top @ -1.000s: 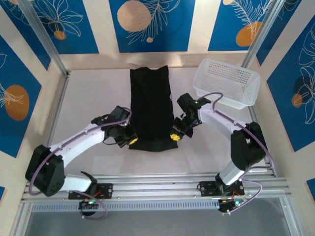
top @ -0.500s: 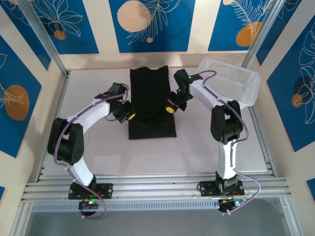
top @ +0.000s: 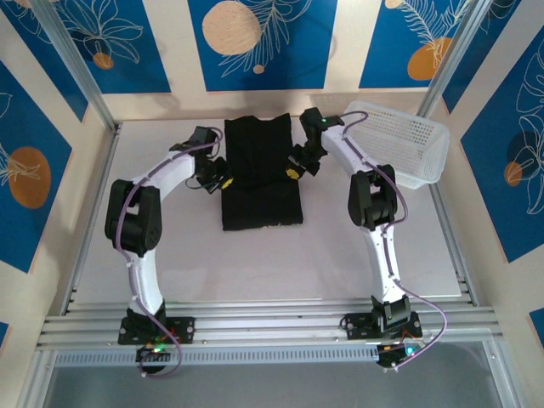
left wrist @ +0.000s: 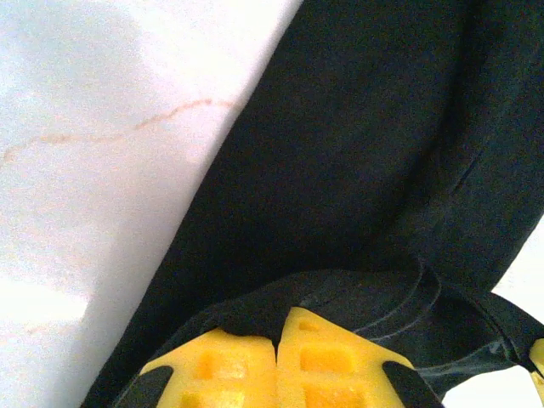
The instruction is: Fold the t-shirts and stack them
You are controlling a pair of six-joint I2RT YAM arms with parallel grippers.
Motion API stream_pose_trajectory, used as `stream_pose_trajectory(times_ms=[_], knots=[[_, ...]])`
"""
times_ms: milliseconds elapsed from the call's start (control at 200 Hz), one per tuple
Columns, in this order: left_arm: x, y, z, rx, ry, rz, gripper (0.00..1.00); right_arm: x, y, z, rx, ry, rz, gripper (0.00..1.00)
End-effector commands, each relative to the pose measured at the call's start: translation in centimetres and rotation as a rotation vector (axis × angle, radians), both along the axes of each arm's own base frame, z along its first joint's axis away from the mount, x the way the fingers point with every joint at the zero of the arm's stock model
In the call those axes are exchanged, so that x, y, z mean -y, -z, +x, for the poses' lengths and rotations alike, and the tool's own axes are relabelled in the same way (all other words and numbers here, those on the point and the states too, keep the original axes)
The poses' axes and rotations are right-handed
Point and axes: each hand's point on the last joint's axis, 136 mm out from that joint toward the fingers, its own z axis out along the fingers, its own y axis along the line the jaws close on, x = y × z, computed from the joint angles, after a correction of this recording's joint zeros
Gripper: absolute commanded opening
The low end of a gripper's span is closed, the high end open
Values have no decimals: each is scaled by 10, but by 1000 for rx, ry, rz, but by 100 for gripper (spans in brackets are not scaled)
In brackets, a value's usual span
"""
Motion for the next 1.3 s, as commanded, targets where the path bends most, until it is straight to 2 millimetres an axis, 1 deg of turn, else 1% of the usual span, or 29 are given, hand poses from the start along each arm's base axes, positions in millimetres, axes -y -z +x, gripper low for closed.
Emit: stream_pose_trajectory(times_ms=[0,25,50,85,160,190,215,320,380,410,450,500,525,590,600,630,710,770,775,825,850,935,1025,1205,1295], knots=[[-5,3,12,-2,15,-4,0,8,9,2,-39,12,-23,0],[-4,3,17,4,21,-10,0,7,10,4,-37,10,-18,0],[-3,5,19,3,29,-15,5,7,11,7,-30,4,-13,2],[-2,6,25,7,39,-28,13,5,10,12,-8,-11,-2,12],[-2,3,33,24,53,-32,38,3,4,20,40,-38,14,37],[-4,-1,37,41,59,-31,43,4,0,23,54,-45,14,44],[-5,-6,40,61,62,-27,45,6,-3,24,64,-49,8,49],[-19,-27,42,116,46,-2,50,20,-23,26,105,-46,-28,57],[-27,-40,35,143,38,29,56,28,-36,22,134,-46,-48,59],[-31,-46,29,151,38,45,58,31,-44,19,150,-48,-58,60],[-36,-50,19,153,34,61,59,34,-53,13,168,-51,-68,60],[-39,-55,4,157,29,59,59,37,-59,2,185,-56,-75,61],[-40,-53,-5,150,28,52,59,38,-62,-6,189,-55,-75,61],[-36,-45,-31,108,20,7,58,38,-60,-27,176,-62,-73,62],[-35,-45,-34,104,17,-4,58,38,-57,-31,168,-64,-73,62],[-32,-37,-49,69,13,-33,57,37,-55,-44,159,-67,-66,62],[-21,-19,-83,-11,-4,-102,57,35,-41,-79,113,-56,-30,62],[-12,-6,-105,-62,-23,-157,57,32,-31,-104,77,-44,7,63],[-11,-6,-107,-62,-24,-161,57,32,-28,-108,70,-45,12,63],[-6,4,-120,-98,-42,-189,57,26,-20,-124,49,-45,49,63],[-4,9,-126,-112,-50,-200,57,23,-17,-129,41,-47,63,63],[1,24,-137,-145,-88,-236,57,13,-2,-146,1,-60,103,63],[6,34,-140,-171,-109,-257,57,8,12,-155,-45,-47,135,63],[11,54,-148,-235,-100,-232,54,9,33,-153,-85,-41,117,63],[12,60,-144,-229,-106,-228,47,8,38,-150,-93,-43,110,60]])
